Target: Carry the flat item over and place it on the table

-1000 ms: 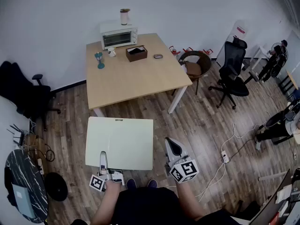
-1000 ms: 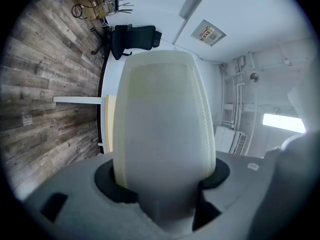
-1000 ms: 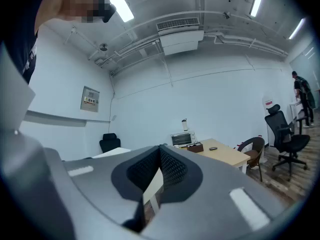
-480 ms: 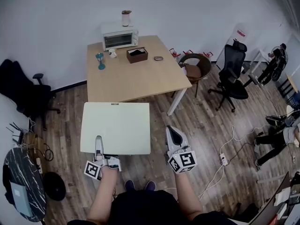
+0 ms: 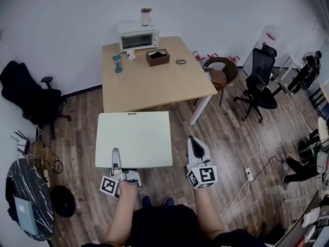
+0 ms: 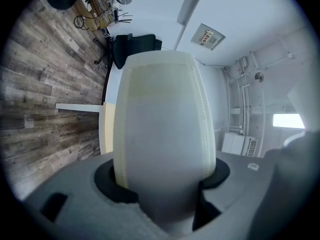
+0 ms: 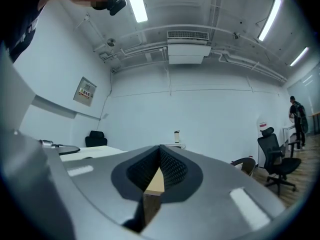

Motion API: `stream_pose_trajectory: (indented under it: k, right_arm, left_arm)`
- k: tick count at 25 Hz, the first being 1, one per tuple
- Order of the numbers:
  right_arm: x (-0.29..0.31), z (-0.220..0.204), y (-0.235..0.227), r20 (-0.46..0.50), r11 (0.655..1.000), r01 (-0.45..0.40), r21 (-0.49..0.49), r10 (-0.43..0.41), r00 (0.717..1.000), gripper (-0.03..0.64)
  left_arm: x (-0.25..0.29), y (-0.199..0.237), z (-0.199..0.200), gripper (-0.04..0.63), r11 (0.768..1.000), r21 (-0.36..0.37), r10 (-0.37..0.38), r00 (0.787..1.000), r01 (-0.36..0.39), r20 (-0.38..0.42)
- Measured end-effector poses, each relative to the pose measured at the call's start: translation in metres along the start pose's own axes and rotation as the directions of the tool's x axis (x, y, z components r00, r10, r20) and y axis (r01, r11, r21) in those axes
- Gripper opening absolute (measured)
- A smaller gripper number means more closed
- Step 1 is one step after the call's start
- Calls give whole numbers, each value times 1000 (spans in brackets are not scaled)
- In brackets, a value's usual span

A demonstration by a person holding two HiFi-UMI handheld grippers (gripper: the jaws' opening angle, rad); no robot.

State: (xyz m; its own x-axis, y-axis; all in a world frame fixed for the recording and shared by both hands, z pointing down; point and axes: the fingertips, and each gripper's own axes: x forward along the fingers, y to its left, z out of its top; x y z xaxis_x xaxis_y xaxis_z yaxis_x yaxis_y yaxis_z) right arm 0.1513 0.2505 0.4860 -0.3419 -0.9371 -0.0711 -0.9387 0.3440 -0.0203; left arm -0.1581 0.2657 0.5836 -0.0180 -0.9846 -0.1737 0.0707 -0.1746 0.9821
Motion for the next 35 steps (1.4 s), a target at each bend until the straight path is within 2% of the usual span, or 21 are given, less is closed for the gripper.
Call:
stream_pose_trajectory:
  k: [3,7,16,22,29,33,35]
  right_arm:
    - [5,0,5,9,1000,17,6,-17,1000,6]
    - [16,-6,22,-5,997,10,70,-10,1000,6]
    - [23,-18,61,1,995,4,100,-5,1000,6]
    - [40,-13,81,34,995,-63,71,61,998,8]
    - [88,-30,71,37,993,-78,85,76,996,8]
    - [124,-29,51,48,993,-91,79,87,995,8]
    - [143,-32,40,46,992,-95,88,91,995,8]
  left_arm:
    - [0,6,13,287,1000,-2,11,1000,-11,11]
    - [7,3,30,287,1000,8,-6,1000,6,6]
    - [12,5,60,287,1000,-1,-7,1000,7,-29]
    - [23,13,72,287,1000,-12,-18,1000,18,-22]
    - [65,31,78,287,999,-17,-28,1000,27,-13]
    - [105,32,68,287,999,5,-50,999,51,-20]
    - [124,39,62,287,999,-1,-39,999,39,-23]
